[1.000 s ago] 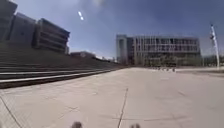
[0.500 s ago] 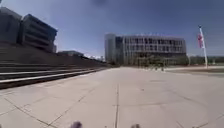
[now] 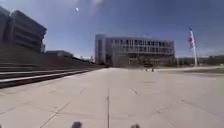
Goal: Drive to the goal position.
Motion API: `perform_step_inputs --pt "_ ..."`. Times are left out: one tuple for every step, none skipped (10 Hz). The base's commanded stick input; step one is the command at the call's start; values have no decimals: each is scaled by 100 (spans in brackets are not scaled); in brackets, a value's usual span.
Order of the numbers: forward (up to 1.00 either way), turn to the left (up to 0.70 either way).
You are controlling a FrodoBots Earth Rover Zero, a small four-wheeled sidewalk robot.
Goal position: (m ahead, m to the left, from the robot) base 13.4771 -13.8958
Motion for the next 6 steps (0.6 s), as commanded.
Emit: perform_step_inputs --pt "85 1" --pt "85 1" --pt "85 1" --pt "85 1" --pt "85 1" --pt "85 1"
